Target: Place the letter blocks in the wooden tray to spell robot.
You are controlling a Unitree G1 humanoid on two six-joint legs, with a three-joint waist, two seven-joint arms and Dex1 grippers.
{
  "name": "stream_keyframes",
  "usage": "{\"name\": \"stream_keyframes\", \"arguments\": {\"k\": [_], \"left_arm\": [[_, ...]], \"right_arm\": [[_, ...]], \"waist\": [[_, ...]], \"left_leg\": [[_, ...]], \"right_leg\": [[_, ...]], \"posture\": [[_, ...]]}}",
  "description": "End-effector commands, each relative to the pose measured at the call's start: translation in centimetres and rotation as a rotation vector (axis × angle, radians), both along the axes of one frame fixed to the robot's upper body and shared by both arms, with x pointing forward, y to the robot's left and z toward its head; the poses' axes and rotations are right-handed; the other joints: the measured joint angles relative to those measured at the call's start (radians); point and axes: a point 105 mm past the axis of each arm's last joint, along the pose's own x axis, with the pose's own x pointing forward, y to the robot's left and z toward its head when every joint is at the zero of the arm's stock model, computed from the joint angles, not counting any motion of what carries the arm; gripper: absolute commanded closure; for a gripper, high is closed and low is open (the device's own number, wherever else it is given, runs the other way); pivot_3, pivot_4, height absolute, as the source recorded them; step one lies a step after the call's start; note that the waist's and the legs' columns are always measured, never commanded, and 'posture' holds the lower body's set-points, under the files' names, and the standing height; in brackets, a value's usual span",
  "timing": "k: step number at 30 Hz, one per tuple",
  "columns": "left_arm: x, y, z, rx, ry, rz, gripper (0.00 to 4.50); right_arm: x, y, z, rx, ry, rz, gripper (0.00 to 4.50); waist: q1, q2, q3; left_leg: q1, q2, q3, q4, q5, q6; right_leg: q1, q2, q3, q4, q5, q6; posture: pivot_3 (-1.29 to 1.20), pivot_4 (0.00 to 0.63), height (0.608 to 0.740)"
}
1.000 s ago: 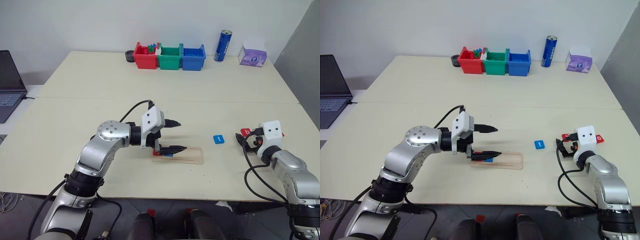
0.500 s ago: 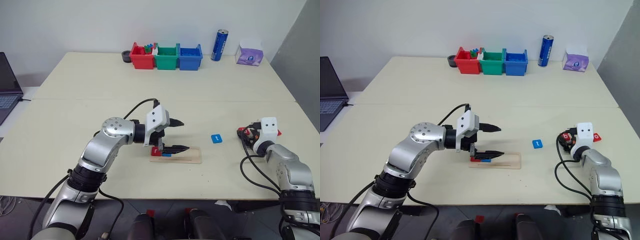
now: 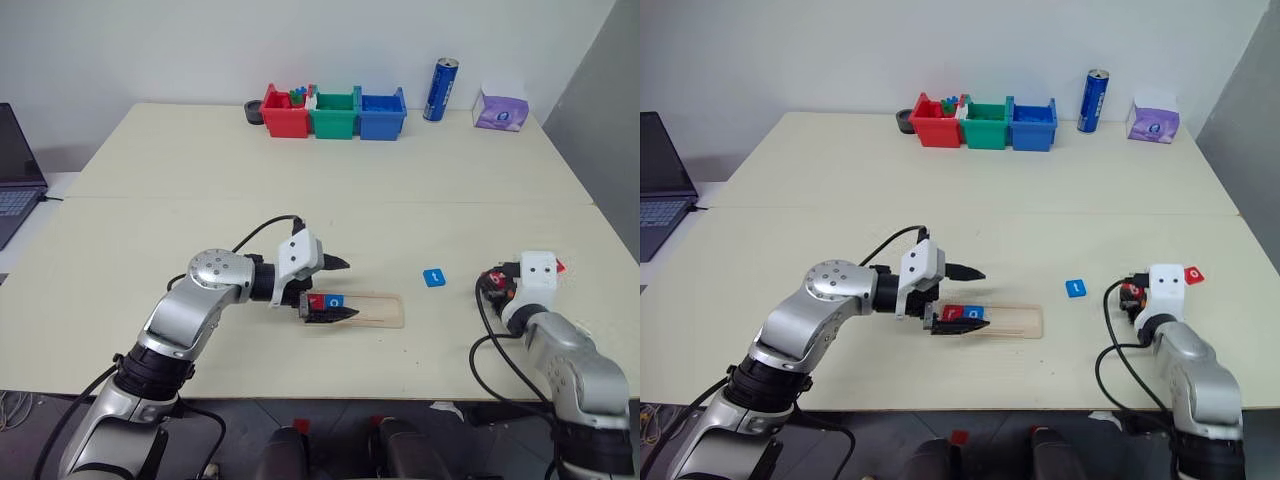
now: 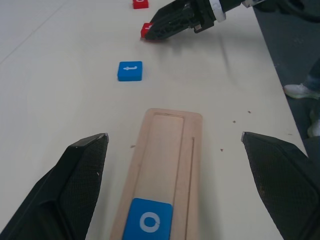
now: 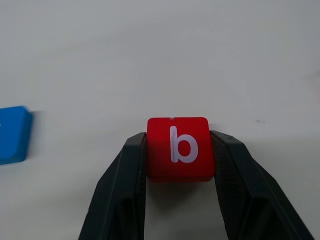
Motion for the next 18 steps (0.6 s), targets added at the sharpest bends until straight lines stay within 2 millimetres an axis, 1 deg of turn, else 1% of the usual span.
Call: {"name": "stream_keyframes", "arguments": {"k": [1, 2, 4, 7, 8, 12, 15, 18], "left_arm": [[-1.1, -0.3, 0.8, -0.011, -0.037, -0.066, 0.0], [-1.2, -0.4, 0.7, -0.009, -0.035, -0.077, 0.0], [-1.3, -0.4, 0.5, -0.008, -0.034, -0.084, 0.0], [-1.4, -0.5, 0.4, -0.006, -0.034, -0.101, 0.0], [-1.5, -0.6, 0.3, -0.004, -0.034, -0.107, 0.0], [-1.6, -0.5, 0.2, 0.003, -0.038, -0.119, 0.0], [-1.6, -0.5, 0.1, 0.004, -0.036, -0.124, 0.0], [-1.7, -0.5, -0.1, 0.01, -0.037, -0.128, 0.0]], "right_arm": [[-2.5, 2.0, 1.4, -0.016, -0.024, 0.023, 3.03], [-3.4, 2.8, 1.1, -0.007, -0.011, 0.031, 3.03], [-4.5, 4.0, 0.8, 0.013, 0.004, 0.027, 3.03], [-5.3, 5.6, 0.2, 0.065, 0.027, 0.027, 3.03], [-5.4, 6.1, 0.1, 0.082, 0.029, 0.03, 3.03], [-5.5, 7.3, 0.6, 0.114, 0.008, 0.046, 3.03], [-5.4, 8.5, 0.8, 0.144, 0.003, 0.093, 3.03], [-5.1, 8.8, 0.6, 0.135, 0.006, 0.106, 3.03]], "waist": [[0.0, 0.0, 0.0], [0.0, 0.0, 0.0], [-0.001, 0.0, 0.0], [-0.004, 0.0, 0.0], [-0.004, 0.0, 0.0], [-0.004, 0.0, 0.0], [-0.004, 0.0, 0.0], [-0.004, 0.0, 0.0]], "left_leg": [[0.0, 0.0, 0.0, 0.0, 0.0, 0.0], [0.0, 0.0, 0.0, 0.0, 0.0, 0.0], [0.001, 0.001, -0.001, 0.0, 0.0, 0.0], [0.001, 0.001, 0.0, 0.0, 0.0, 0.0], [0.001, 0.0, 0.0, 0.0, 0.0, 0.0], [0.001, 0.0, 0.0, 0.0, 0.0, 0.0], [0.001, 0.0, -0.001, 0.0, 0.0, 0.0], [0.001, 0.0, -0.001, 0.0, 0.0, 0.0]], "right_leg": [[0.0, 0.0, 0.0, 0.0, 0.0, 0.0], [0.0, 0.0, 0.0, 0.0, 0.0, 0.0], [0.0, 0.001, 0.0, 0.0, 0.0, 0.0], [0.0, 0.001, 0.0, 0.0, -0.001, 0.001], [0.0, 0.001, 0.001, 0.0, -0.003, 0.004], [0.0, 0.001, 0.0, 0.0, -0.003, 0.005], [0.0, 0.001, 0.0, 0.0, -0.003, 0.005], [0.0, 0.001, 0.0, 0.0, -0.003, 0.005]], "posture": [[0.0, 0.15, 0.74], [0.0, 0.15, 0.74], [0.0, 0.15, 0.74], [0.0, 0.15, 0.74], [0.0, 0.15, 0.74], [0.0, 0.15, 0.74], [0.0, 0.15, 0.74], [0.0, 0.15, 0.74]]}}
